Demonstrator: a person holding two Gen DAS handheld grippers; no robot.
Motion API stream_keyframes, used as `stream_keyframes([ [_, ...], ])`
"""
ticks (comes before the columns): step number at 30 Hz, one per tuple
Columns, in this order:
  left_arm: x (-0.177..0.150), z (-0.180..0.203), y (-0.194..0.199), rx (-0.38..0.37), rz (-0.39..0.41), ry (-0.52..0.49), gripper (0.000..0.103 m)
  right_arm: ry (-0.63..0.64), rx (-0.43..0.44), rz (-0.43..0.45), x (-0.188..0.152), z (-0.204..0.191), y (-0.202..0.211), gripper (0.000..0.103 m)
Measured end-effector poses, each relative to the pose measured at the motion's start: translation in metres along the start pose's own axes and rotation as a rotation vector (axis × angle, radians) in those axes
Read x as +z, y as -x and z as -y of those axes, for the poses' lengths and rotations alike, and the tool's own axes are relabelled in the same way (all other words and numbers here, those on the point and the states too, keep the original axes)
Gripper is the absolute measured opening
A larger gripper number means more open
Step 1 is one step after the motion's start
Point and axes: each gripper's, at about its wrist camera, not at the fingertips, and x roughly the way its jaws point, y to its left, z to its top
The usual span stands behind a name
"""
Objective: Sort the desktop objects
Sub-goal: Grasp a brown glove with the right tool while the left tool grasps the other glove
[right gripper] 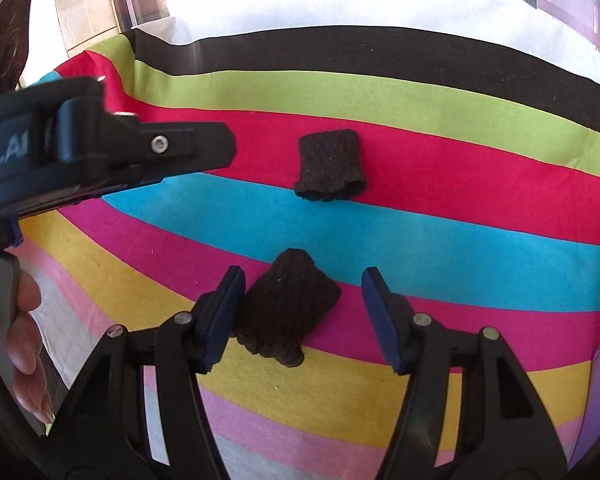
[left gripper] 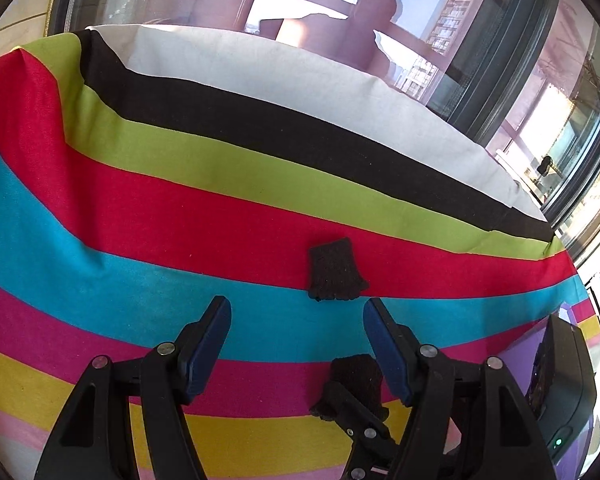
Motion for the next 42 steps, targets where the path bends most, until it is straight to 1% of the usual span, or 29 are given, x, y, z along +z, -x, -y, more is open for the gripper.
stream_keyframes([
  [3,0.004,0.003,-0.008,0.008,-0.008,-0.009,0.069,0.011,0.006,-0.018,0.000,-0.002,-0.005,0.058],
  [4,0.005,0.003,-0.009,0.007,-0.010,-0.010,0.069,0.012,0.011,-0.024,0.000,-0.003,-0.007,0.053],
  [6,0.006,0.003,-0.014,0.007,-0.013,-0.013,0.069,0.013,0.022,-0.035,0.000,-0.002,-0.010,0.050],
  [7,0.006,0.002,-0.016,0.009,-0.016,-0.015,0.069,0.012,0.032,-0.036,0.000,-0.002,-0.010,0.045],
  [8,0.007,0.002,-0.019,0.010,-0.020,-0.015,0.069,0.012,0.039,-0.036,0.000,-0.002,-0.011,0.044],
  [10,0.008,0.003,-0.025,0.009,-0.026,-0.015,0.069,0.018,0.045,-0.028,-0.001,-0.003,-0.010,0.037],
  [12,0.009,0.006,-0.032,0.005,-0.033,-0.017,0.069,0.018,0.040,-0.016,-0.001,-0.002,-0.008,0.034],
  [15,0.012,0.011,-0.046,-0.006,-0.050,-0.024,0.069,0.005,0.035,-0.003,-0.004,0.003,-0.004,0.031],
  [18,0.015,0.019,-0.060,-0.017,-0.069,-0.034,0.069,0.005,0.000,0.011,-0.009,0.008,0.003,0.031],
  [21,0.019,0.025,-0.076,-0.010,-0.089,-0.035,0.069,-0.004,-0.038,0.017,-0.013,0.017,0.008,0.031],
  [25,0.022,0.037,-0.094,0.023,-0.102,-0.046,0.069,-0.028,-0.067,0.012,-0.016,0.033,0.011,0.031],
  [29,0.024,0.053,-0.105,0.085,-0.093,-0.084,0.069,-0.058,-0.071,0.005,-0.018,0.047,0.012,0.031],
  [30,0.025,0.058,-0.107,0.115,-0.094,-0.101,0.066,-0.068,-0.070,0.002,-0.019,0.051,0.013,0.031],
  [31,0.025,0.061,-0.109,0.149,-0.094,-0.118,0.054,-0.080,-0.068,-0.001,-0.020,0.056,0.013,0.031],
  [32,0.024,0.064,-0.110,0.178,-0.099,-0.132,0.049,-0.092,-0.064,-0.003,-0.021,0.061,0.014,0.031],
  [33,0.024,0.066,-0.111,0.185,-0.103,-0.139,0.046,-0.101,-0.056,-0.004,-0.014,0.068,0.012,0.031],
  [36,0.021,0.067,-0.109,0.176,-0.109,-0.150,0.045,-0.135,-0.003,-0.014,-0.013,0.080,0.012,0.031],
  [38,0.020,0.063,-0.106,0.150,-0.105,-0.131,0.046,-0.160,0.033,-0.016,-0.012,0.088,0.012,0.034],
  [39,0.020,0.060,-0.104,0.129,-0.104,-0.109,0.048,-0.169,0.044,-0.017,-0.011,0.091,0.013,0.037],
  [40,0.020,0.056,-0.102,0.113,-0.102,-0.087,0.051,-0.181,0.054,-0.016,-0.011,0.095,0.013,0.044],
  [41,0.020,0.054,-0.101,0.109,-0.102,-0.078,0.052,-0.199,0.062,-0.014,-0.010,0.099,0.014,0.047],
  [42,0.019,0.054,-0.101,0.112,-0.105,-0.085,0.052,-0.216,0.063,-0.013,-0.009,0.104,0.014,0.053],
])
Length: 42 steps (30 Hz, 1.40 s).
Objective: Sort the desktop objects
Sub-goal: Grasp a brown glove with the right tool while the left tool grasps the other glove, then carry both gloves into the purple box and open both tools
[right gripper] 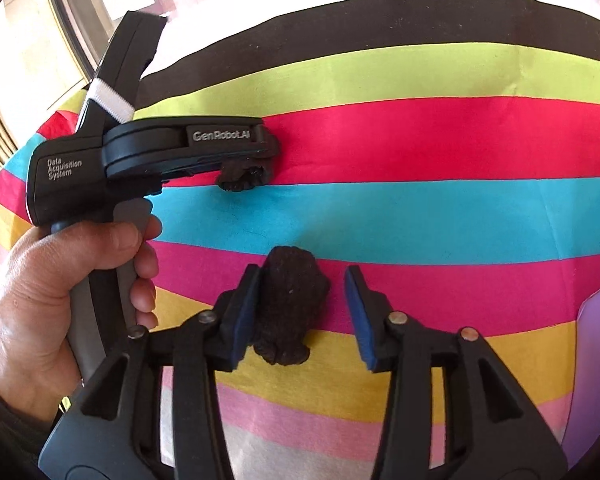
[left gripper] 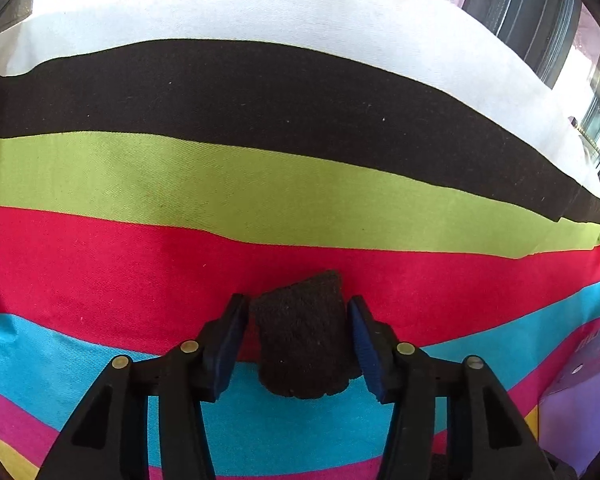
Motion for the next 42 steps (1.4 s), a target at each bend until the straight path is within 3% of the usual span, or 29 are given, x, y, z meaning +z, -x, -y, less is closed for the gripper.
stream_keyframes([
  [5,-0.003,0.008,0.001,0.022,-0.004,-0.045,0.054,0.019,-0.026,0.019,0.001,0.008,0.005,0.063],
  [6,-0.003,0.010,0.002,0.025,-0.004,-0.054,0.049,0.039,-0.039,0.027,0.002,-0.007,0.004,0.069],
  [7,-0.004,0.014,0.002,0.028,-0.008,-0.070,0.034,0.060,-0.047,0.032,0.002,-0.012,0.003,0.071],
  [12,-0.014,0.021,0.017,0.021,0.006,-0.092,0.031,0.101,-0.034,-0.015,0.007,-0.028,-0.009,0.070],
  [14,-0.018,0.016,0.030,0.015,0.029,-0.071,0.030,0.120,-0.052,-0.019,0.008,-0.030,-0.010,0.066],
  [16,-0.025,0.007,0.045,-0.001,0.057,-0.043,0.030,0.148,-0.065,-0.024,0.009,-0.034,-0.011,0.054],
  [18,-0.036,-0.002,0.063,-0.011,0.090,-0.013,0.030,0.183,-0.065,-0.032,0.009,-0.039,-0.010,0.054],
  [21,-0.061,-0.017,0.094,-0.037,0.139,0.037,0.029,0.192,-0.035,-0.037,0.006,-0.041,-0.001,0.063],
  [24,-0.101,-0.028,0.133,-0.046,0.196,0.081,0.029,0.180,-0.061,-0.031,0.009,-0.036,0.001,0.043],
  [28,-0.146,-0.062,0.186,-0.107,0.262,0.154,0.029,0.202,-0.086,-0.031,0.003,-0.038,0.013,0.031],
  [30,-0.146,-0.067,0.191,-0.094,0.304,0.167,0.029,0.215,-0.102,-0.027,-0.003,-0.046,0.024,0.025],
  [35,-0.185,-0.070,0.231,-0.055,0.339,0.149,0.029,0.206,-0.118,0.040,-0.032,-0.049,0.087,0.025],
  [42,-0.235,-0.059,0.249,-0.087,0.321,0.089,0.029,0.210,-0.139,0.095,-0.076,-0.055,0.159,0.025],
])
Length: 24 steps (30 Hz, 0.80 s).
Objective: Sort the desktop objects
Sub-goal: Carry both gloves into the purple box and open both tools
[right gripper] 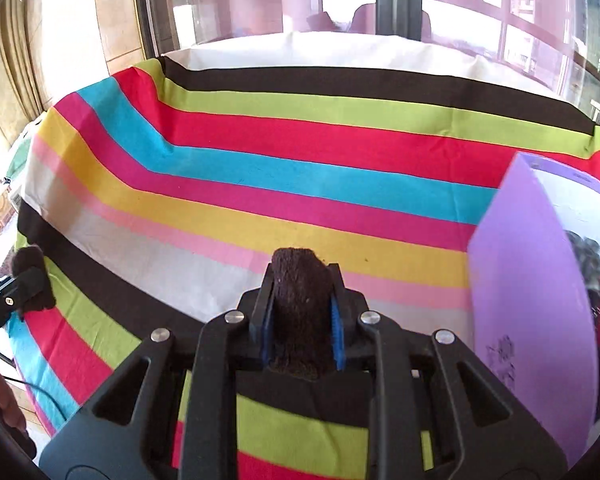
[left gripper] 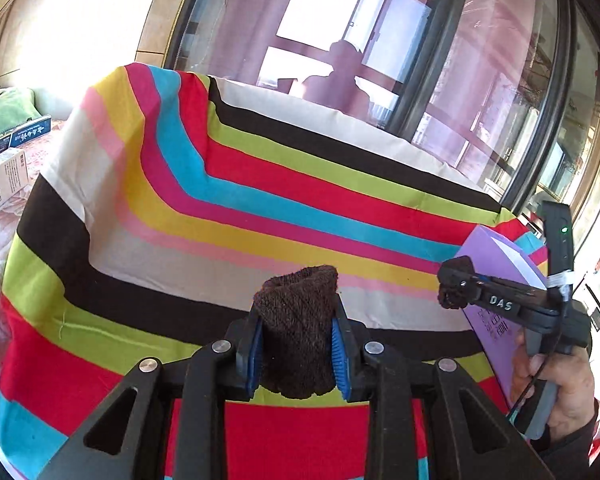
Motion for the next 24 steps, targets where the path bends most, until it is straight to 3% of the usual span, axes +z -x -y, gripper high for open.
stream_keyframes([
  [6,-0.023,0.014,0.005,-0.027,-0.045,-0.048,0.029,0.009,-0.040,0.096,-0.015,0.009,0.071,0.025],
  [14,-0.033,0.044,0.029,-0.054,-0.030,-0.116,0.029,-0.048,-0.092,0.192,-0.036,0.041,0.139,0.025],
  [24,-0.013,0.131,0.020,-0.192,-0.032,-0.282,0.029,-0.169,-0.209,0.273,-0.043,0.104,0.185,0.025],
])
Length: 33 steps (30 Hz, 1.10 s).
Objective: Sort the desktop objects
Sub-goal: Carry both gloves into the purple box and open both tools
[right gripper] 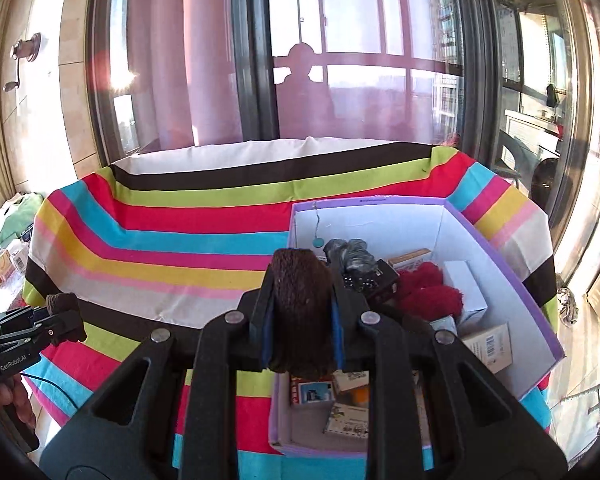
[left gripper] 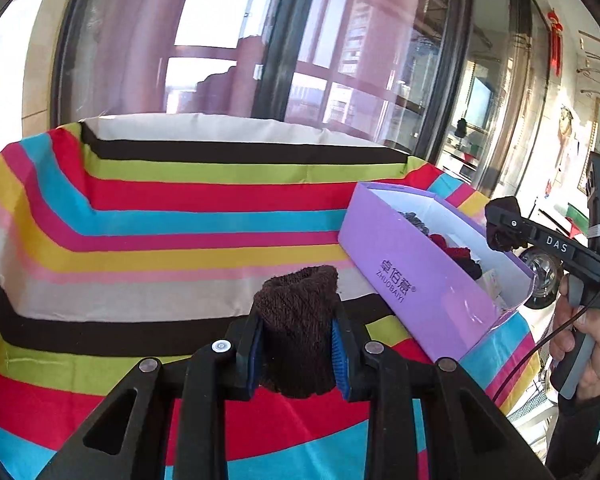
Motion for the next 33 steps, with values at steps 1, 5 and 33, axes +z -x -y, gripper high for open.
stream_keyframes([
  [1,0.007,0.010,-0.003,-0.015,0.002,-0.024,0.029,-0.010,-0.005,0.000,0.001,0.005,0.000,0.025],
  [5,0.034,0.056,-0.016,-0.084,0.009,-0.133,0.029,-0.044,-0.030,0.000,0.001,0.025,-0.003,0.025],
  [33,0.086,0.210,-0.163,-0.216,-0.203,-0.388,0.032,-0.216,-0.179,-0.087,0.002,0.145,-0.045,0.028],
])
